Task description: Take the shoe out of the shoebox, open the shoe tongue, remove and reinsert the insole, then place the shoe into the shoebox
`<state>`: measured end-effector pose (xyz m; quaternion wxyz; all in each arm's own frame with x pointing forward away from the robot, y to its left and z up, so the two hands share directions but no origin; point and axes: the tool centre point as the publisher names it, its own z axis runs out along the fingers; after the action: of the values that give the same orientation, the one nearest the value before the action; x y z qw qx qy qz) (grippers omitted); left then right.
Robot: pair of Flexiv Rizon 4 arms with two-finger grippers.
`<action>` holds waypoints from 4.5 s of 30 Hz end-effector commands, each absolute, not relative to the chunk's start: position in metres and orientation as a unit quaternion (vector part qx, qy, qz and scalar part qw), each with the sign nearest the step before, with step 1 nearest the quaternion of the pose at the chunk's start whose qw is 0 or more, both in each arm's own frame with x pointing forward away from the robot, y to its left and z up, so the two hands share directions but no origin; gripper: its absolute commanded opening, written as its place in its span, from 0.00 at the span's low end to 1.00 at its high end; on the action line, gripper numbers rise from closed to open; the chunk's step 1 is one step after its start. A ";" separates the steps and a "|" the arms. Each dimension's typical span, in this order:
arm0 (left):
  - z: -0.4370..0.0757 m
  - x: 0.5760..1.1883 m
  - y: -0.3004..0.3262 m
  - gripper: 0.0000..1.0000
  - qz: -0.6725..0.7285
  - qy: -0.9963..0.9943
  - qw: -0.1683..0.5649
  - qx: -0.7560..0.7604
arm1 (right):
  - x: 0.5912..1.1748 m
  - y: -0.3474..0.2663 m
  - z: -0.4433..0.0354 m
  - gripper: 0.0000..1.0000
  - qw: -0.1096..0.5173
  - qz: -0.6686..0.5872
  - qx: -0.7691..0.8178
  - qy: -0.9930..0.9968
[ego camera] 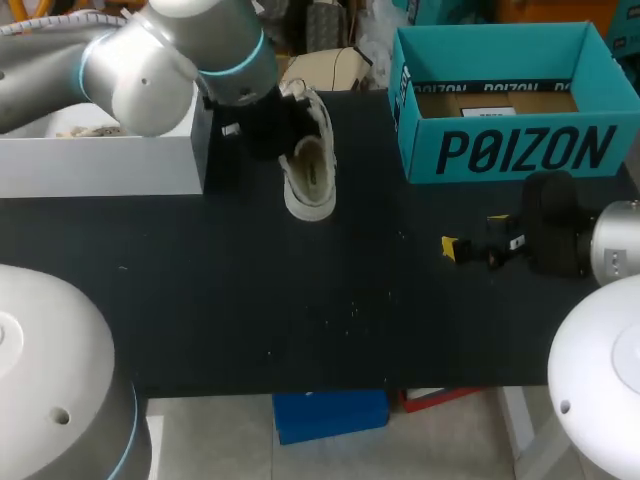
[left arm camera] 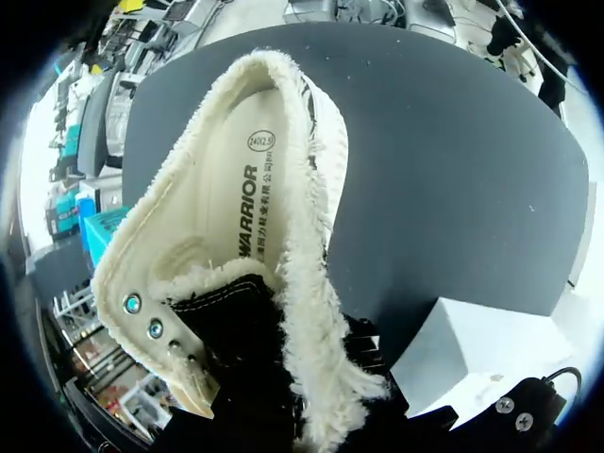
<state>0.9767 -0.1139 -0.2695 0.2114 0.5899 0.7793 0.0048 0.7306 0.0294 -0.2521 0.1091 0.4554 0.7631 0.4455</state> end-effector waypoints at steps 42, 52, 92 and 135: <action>-0.171 1.049 0.192 0.00 -0.026 0.930 0.308 0.199 | 0.730 0.030 -0.254 1.00 0.110 0.447 0.456 0.762; -0.169 1.092 0.206 0.00 -0.031 0.964 0.256 0.069 | 0.730 0.030 -0.254 1.00 0.110 0.447 0.456 0.762; -0.288 1.162 0.245 0.00 -0.003 0.984 0.178 -0.024 | 0.730 0.030 -0.254 1.00 0.110 0.447 0.456 0.762; -0.303 1.155 0.237 0.39 0.044 0.985 0.166 -0.012 | 0.730 0.030 -0.254 1.00 0.110 0.447 0.456 0.762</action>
<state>1.1704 0.2393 -0.3191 0.1638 -0.0132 0.9856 0.0408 0.7306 0.0294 -0.2521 0.1092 0.4554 0.7630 0.4455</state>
